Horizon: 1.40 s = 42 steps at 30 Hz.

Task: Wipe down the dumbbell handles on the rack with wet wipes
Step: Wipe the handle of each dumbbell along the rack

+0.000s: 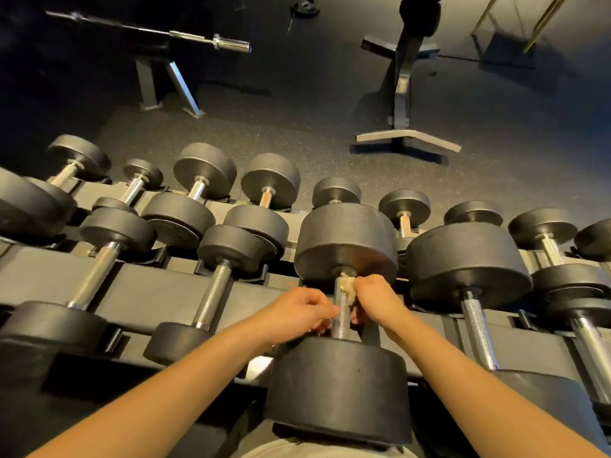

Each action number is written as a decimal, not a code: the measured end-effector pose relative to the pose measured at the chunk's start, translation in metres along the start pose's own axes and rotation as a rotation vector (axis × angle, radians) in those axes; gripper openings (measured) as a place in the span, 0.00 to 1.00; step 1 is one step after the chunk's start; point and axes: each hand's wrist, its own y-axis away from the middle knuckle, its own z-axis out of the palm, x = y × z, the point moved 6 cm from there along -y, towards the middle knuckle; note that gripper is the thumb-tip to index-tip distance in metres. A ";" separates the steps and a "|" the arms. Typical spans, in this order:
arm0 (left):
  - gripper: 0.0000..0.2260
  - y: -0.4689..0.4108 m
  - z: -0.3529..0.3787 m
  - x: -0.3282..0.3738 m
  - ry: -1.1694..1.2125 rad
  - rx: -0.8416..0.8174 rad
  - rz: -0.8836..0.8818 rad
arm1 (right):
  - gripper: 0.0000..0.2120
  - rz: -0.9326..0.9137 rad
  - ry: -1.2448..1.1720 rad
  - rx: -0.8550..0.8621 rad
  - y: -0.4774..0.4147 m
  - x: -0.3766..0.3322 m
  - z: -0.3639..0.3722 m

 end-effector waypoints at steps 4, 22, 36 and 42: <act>0.13 0.014 0.013 0.001 0.006 0.127 0.002 | 0.24 -0.178 0.000 -0.189 0.009 -0.005 0.005; 0.21 0.069 0.017 -0.026 0.119 0.714 -0.106 | 0.18 -0.275 0.185 -0.386 0.030 -0.017 -0.005; 0.19 0.075 0.018 -0.017 0.115 0.742 -0.120 | 0.21 -0.515 0.752 -0.632 0.039 -0.008 0.007; 0.19 0.075 0.018 -0.019 0.124 0.762 -0.107 | 0.16 -0.641 0.774 -0.077 0.025 -0.056 -0.018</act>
